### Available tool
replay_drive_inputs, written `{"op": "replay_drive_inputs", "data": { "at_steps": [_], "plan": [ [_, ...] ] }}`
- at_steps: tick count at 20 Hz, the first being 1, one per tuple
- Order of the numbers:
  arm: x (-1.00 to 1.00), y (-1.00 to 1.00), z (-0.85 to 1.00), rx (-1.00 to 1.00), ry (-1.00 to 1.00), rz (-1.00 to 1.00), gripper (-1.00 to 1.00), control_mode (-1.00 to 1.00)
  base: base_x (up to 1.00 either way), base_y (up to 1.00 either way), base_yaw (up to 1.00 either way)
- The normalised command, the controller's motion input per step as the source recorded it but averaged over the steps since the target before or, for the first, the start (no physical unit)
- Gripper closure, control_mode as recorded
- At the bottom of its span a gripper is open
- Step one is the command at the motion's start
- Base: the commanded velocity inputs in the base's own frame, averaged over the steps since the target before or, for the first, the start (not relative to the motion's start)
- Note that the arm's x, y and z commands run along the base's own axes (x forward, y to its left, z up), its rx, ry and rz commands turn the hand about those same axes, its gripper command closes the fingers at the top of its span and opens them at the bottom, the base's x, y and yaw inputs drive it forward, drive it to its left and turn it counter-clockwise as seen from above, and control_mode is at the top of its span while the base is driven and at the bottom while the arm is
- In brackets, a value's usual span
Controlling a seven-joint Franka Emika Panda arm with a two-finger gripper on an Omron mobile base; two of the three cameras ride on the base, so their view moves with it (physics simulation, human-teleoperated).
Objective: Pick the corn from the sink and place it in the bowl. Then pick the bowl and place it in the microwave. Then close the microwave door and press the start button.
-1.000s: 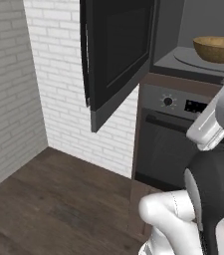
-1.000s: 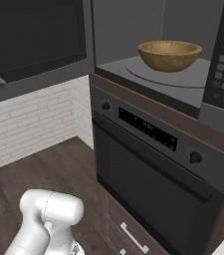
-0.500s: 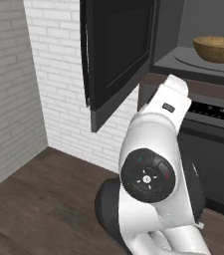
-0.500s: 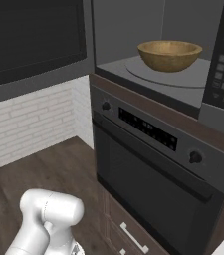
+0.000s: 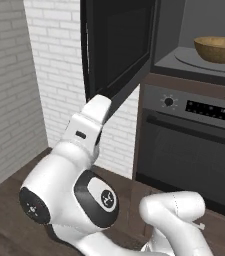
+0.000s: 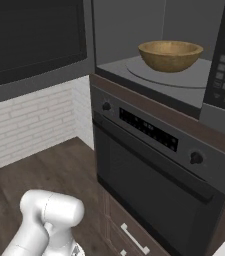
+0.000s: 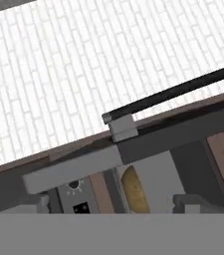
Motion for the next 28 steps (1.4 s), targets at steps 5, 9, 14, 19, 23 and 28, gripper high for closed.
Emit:
{"op": "replay_drive_inputs", "data": {
  "at_steps": [5, 9, 14, 19, 23, 28],
  "plan": [
    [0.01, 0.61, -0.38, -0.11, -0.09, -0.04, -1.00, -1.00, 0.00, 0.00, 0.00],
    [0.34, 0.38, -0.35, -0.07, 0.00, -0.01, -1.00, -1.00, 0.00, 0.00, 0.00],
    [0.60, 0.50, -0.34, -0.08, 0.04, -0.02, -1.00, -1.00, 0.00, 0.00, 0.00],
    [0.45, 0.15, -0.19, -0.02, 0.00, -0.02, -1.00, -1.00, 0.00, 0.00, 0.00],
    [0.40, 0.00, -0.01, 0.00, -0.06, -0.13, -1.00, -1.00, 0.00, 0.00, 0.00],
    [0.51, 0.00, 0.00, 0.00, -0.04, -0.21, -1.00, -1.00, 0.00, 0.00, 0.00]
  ]
}}
